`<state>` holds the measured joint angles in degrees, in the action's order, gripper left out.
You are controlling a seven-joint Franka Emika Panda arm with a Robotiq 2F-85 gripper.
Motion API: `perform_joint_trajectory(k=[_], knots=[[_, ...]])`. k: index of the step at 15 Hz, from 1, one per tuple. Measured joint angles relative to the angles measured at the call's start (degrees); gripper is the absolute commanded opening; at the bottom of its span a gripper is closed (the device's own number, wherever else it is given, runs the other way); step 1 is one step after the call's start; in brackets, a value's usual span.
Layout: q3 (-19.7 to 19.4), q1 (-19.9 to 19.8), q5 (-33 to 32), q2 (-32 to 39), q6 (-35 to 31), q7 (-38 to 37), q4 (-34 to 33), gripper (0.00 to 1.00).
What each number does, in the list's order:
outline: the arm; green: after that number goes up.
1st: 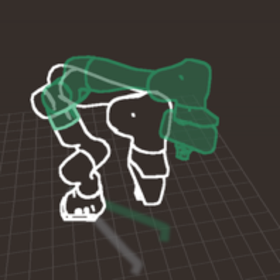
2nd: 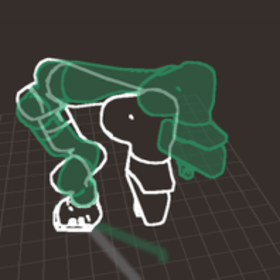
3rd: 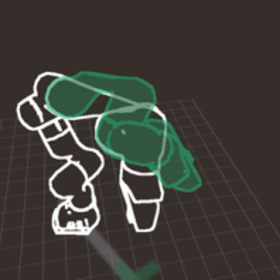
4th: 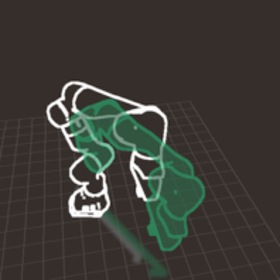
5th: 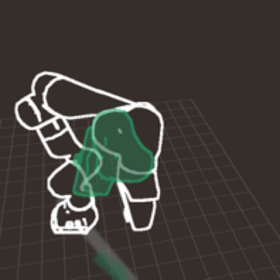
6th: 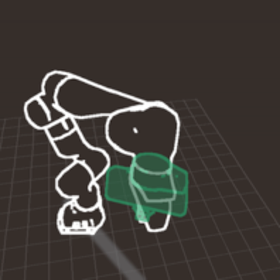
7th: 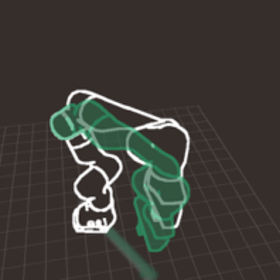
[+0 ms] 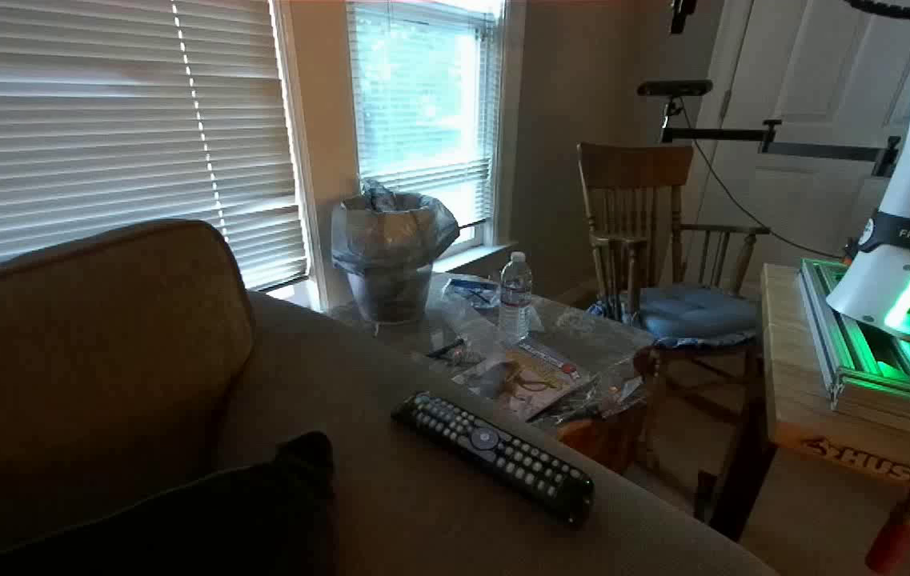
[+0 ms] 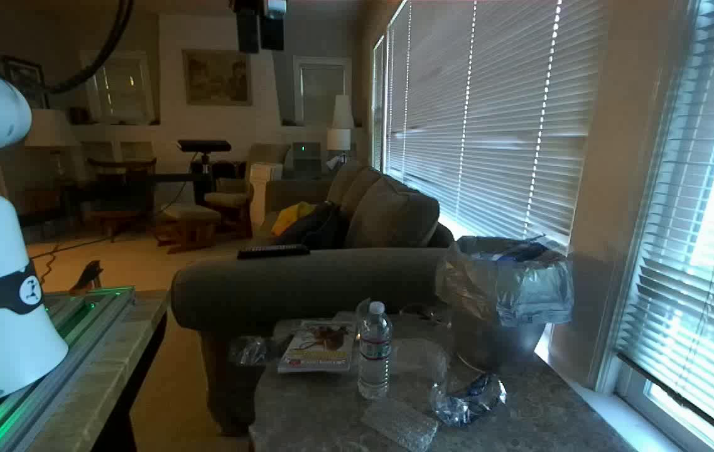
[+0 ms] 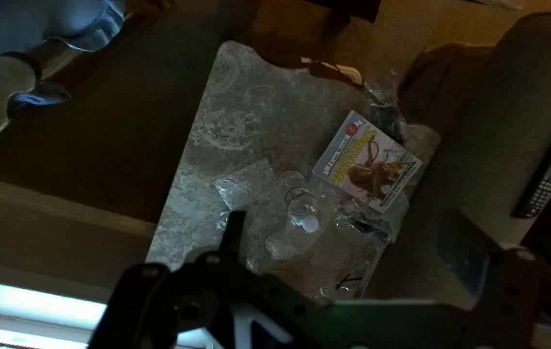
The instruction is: Put the plastic item into the bin
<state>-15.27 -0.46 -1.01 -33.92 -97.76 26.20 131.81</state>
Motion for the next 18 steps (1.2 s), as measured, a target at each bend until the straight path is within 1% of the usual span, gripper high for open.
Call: perform_joint_trajectory(k=[13,15,18], knots=[[0.14,-0.07,0.33,0.09,-0.45,-0.14,0.12,1.00],[1.01,-0.04,0.40,1.10,-1.97,-1.26,0.80,1.00],[3.75,0.03,0.37,4.96,-5.84,-3.96,2.69,1.00]])
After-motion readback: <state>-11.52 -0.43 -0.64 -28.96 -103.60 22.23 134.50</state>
